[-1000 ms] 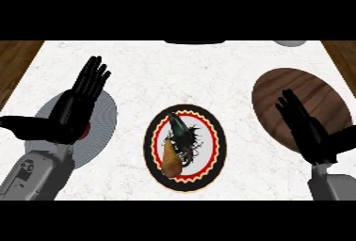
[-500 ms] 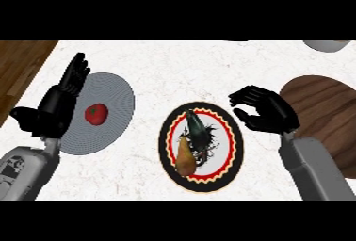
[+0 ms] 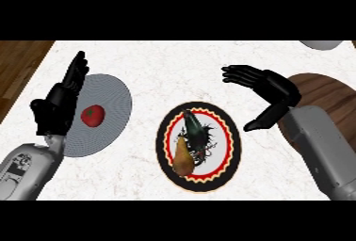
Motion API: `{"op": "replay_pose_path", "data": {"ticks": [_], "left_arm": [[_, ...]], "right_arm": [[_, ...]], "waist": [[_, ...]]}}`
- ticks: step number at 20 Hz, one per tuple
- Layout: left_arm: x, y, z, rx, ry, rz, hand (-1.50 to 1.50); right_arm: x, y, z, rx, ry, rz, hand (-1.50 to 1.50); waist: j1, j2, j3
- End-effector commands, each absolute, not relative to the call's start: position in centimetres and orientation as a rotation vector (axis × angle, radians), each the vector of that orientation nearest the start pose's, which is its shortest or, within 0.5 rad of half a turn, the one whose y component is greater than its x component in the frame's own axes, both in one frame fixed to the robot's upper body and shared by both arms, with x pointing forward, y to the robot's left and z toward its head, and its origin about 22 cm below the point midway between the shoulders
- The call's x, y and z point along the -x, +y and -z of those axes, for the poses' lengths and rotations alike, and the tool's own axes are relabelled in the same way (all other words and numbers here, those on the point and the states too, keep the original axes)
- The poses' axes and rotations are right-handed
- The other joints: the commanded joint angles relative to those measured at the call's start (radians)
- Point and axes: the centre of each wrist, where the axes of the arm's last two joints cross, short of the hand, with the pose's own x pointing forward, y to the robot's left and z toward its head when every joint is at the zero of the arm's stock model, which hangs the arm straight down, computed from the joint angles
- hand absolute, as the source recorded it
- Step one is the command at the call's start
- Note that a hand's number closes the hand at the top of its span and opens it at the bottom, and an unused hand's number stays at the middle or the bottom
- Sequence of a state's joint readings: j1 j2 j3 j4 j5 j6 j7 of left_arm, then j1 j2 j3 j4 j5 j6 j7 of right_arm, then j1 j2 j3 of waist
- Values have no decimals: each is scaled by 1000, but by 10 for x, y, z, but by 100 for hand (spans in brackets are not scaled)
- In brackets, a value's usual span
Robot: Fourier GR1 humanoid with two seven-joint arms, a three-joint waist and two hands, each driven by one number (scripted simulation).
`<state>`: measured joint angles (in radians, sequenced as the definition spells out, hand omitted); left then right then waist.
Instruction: Pick the eggplant from the plate and place it in the bowl
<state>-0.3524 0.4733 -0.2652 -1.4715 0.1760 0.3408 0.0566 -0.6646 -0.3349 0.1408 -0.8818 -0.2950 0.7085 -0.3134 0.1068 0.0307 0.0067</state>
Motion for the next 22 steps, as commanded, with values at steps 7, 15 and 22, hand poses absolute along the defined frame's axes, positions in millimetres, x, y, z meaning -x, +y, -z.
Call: {"op": "replay_pose_path", "data": {"ticks": [7, 15, 22], "left_arm": [[-303, 256, -74, -305, -1682, 238, 0], [-311, 242, -90, -334, -1688, 215, 0], [-303, 252, -85, -359, -1676, 198, 0]], "right_arm": [[-427, -197, -111, -563, -1489, -1329, -150], [-434, -135, -104, -617, -1341, -1594, -150], [-431, -106, -90, -604, -1268, -1755, -150]], "waist": [[-7, -7, -5], [-35, -7, -5], [-53, -13, -6]]}}
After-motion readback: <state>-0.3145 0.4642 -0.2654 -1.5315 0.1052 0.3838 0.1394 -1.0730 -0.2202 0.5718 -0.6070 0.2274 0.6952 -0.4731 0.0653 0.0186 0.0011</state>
